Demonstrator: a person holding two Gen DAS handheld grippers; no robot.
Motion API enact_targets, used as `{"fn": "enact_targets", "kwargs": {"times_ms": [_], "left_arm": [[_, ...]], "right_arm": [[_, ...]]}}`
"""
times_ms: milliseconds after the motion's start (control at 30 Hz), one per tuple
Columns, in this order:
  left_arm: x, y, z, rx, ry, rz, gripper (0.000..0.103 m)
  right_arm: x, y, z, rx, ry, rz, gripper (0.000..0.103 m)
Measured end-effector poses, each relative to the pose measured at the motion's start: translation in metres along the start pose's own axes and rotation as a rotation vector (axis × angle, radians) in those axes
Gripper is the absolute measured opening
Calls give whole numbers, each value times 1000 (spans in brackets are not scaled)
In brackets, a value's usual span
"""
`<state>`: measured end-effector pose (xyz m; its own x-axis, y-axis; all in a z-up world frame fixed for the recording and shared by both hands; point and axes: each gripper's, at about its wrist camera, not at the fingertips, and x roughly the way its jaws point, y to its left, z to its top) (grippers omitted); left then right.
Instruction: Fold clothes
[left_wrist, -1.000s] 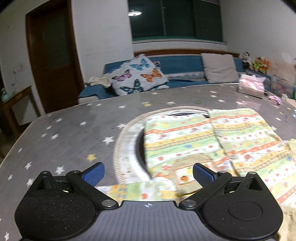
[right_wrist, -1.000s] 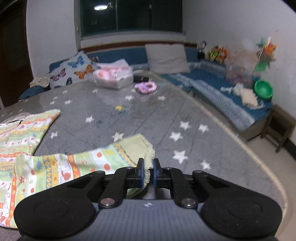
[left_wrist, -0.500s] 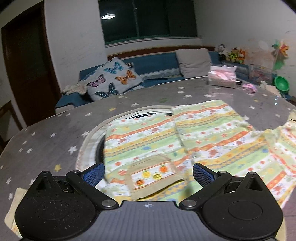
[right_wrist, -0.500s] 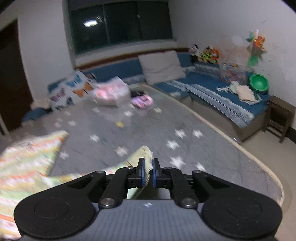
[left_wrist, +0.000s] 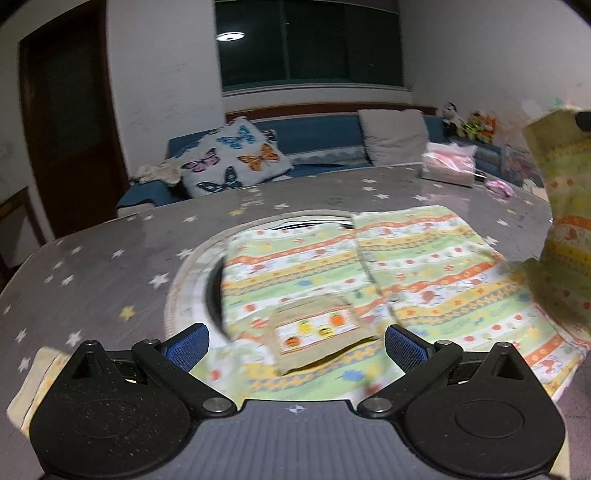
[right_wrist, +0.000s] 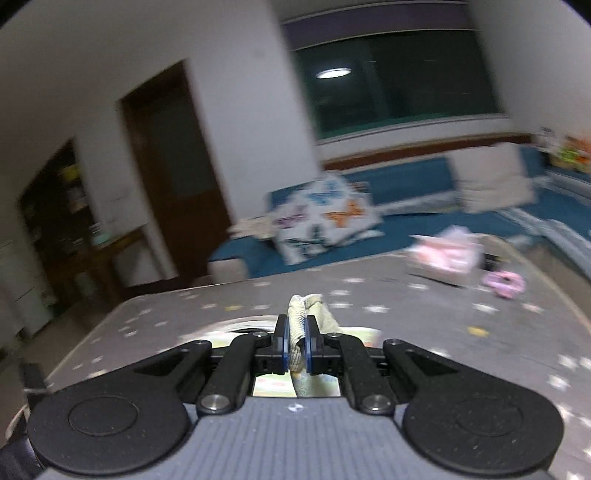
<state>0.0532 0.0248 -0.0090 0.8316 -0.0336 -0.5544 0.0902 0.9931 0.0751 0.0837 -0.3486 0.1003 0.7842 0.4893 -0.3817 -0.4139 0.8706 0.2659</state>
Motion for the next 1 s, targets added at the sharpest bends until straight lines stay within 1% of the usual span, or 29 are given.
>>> {"fn": "enact_targets", "kwargs": {"times_ms": [100, 167, 300, 333, 367, 433, 500, 567, 667, 800, 867, 933, 1000], "left_arm": [[-7, 16, -6, -33, -7, 30, 103], [-11, 28, -10, -61, -9, 50, 103], [-16, 48, -17, -108, -7, 86, 103], [-17, 51, -18, -115, -7, 93, 103], [-18, 55, -19, -122, -6, 101, 103], [-19, 60, -19, -131, -7, 111, 103], [-21, 63, -19, -136, -10, 119, 103], [-23, 63, -17, -135, -13, 119, 103], [-25, 57, -14, -126, -18, 101, 103], [-24, 38, -9, -90, -22, 47, 103], [-21, 27, -7, -69, -19, 13, 101], [-16, 16, -4, -49, -14, -20, 93], [-11, 6, -3, -27, -1, -51, 80]], "right_arm": [[27, 38, 1, -58, 32, 91, 7], [45, 56, -1, -81, 60, 138, 7], [83, 100, -20, -136, 150, 217, 7], [91, 107, -25, -145, 178, 238, 9], [96, 114, -30, -151, 200, 256, 16], [101, 124, -39, -162, 231, 280, 20], [101, 125, -43, -184, 243, 285, 22], [97, 120, -43, -203, 246, 264, 26], [87, 98, -47, -226, 276, 197, 26], [81, 62, -67, -234, 355, 99, 26], [79, 45, -81, -237, 391, 55, 26], [77, 30, -94, -235, 419, 20, 26], [76, 17, -104, -217, 439, -14, 26]]}}
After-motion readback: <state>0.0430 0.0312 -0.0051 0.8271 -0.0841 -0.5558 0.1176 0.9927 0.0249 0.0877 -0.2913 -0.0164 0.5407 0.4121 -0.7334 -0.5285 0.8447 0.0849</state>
